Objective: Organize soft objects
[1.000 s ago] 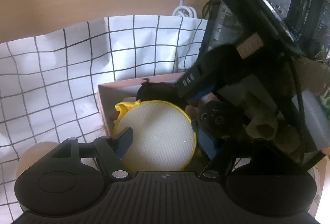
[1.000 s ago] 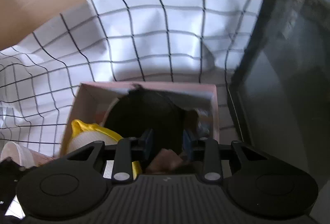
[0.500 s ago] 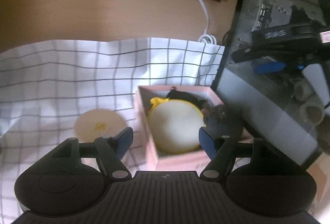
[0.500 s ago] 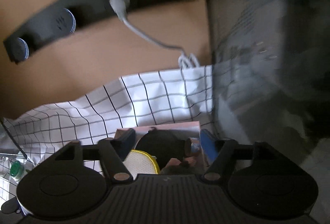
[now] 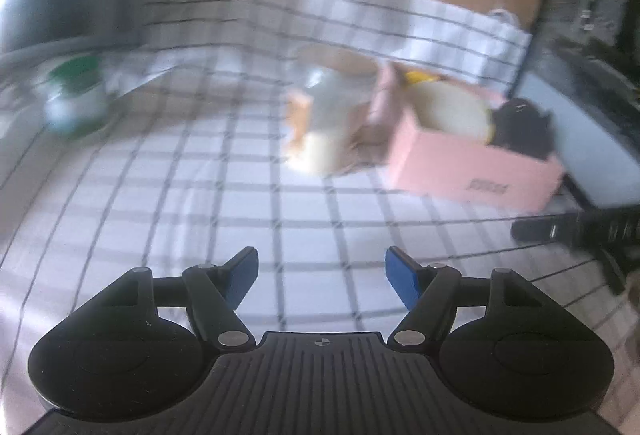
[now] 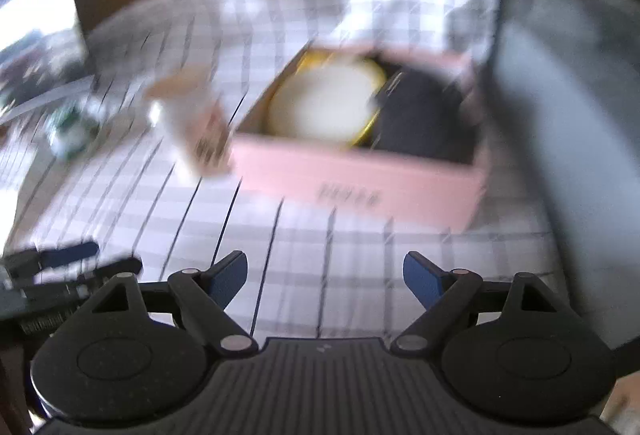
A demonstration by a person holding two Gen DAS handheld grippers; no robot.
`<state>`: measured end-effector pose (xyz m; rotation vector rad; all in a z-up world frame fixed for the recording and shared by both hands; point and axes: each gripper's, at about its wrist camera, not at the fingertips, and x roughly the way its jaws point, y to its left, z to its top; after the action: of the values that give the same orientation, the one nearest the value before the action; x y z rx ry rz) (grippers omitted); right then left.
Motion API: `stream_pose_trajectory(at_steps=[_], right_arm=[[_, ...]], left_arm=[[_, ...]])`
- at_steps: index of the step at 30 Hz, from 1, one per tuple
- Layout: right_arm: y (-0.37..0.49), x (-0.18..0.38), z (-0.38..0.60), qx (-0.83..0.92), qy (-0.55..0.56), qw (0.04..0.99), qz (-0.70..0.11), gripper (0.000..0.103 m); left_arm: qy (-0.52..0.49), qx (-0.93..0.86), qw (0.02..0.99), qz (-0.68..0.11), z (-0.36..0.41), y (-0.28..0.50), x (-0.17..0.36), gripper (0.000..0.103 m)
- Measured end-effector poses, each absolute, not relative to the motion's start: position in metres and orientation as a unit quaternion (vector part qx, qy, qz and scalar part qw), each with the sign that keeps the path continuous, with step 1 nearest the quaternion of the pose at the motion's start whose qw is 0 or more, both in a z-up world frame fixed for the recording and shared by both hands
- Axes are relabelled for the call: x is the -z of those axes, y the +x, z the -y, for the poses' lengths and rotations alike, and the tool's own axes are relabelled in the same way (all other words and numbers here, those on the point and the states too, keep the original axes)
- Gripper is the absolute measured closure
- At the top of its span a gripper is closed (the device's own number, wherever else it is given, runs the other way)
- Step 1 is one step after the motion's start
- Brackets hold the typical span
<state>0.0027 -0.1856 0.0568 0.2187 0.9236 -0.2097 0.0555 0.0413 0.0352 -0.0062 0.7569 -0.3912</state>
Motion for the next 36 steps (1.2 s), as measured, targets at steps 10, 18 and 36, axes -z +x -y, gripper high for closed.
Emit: stream_pose_trajectory(at_steps=[10, 18, 36], right_arm=[[-0.001, -0.009, 0.179, 0.032, 0.02, 0.891, -0.453, 0.0], [0.003, -0.005, 0.194, 0.042, 0.022, 0.909, -0.414, 0.0], [0.001, 0.0, 0.195, 0.03, 0.016, 0.928, -0.371, 0.0]], left_arm=[[-0.007, 0.077, 0.933, -0.351, -0.013, 0.018, -0.009, 0.028], [0.019, 0.041, 0.941, -0.334, 0.016, 0.016, -0.001, 0.026], [0.015, 0.025, 0.944, -0.329, 0.019, 0.016, 0.0, 0.024]])
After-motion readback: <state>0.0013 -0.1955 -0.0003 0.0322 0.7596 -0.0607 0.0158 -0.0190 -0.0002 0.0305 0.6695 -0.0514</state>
